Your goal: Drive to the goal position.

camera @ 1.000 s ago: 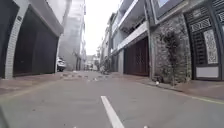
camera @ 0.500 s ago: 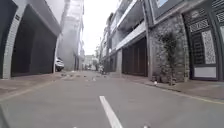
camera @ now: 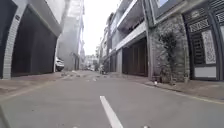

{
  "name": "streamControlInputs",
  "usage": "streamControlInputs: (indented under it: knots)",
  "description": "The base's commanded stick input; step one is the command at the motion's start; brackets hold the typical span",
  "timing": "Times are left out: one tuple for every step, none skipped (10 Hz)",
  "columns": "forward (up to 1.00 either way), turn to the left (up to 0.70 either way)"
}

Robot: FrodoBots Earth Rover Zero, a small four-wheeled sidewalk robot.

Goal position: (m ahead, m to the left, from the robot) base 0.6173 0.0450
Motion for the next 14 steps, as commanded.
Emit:
streamControlInputs:
  knots:
    - [0.0,-1.0]
    - [0.0,-1.0]
    - [0.0,-1.0]
    - [0.0,-1.0]
    - [0.0,-1.0]
    - [0.0,-1.0]
    - [0.0,-1.0]
    - [0.0,-1.0]
    - [0.0,-1.0]
    - [0.0,-1.0]
    - [0.0,-1.0]
    - [0.0,-1.0]
    - [0.0,-1.0]
    - [0.0,-1.0]
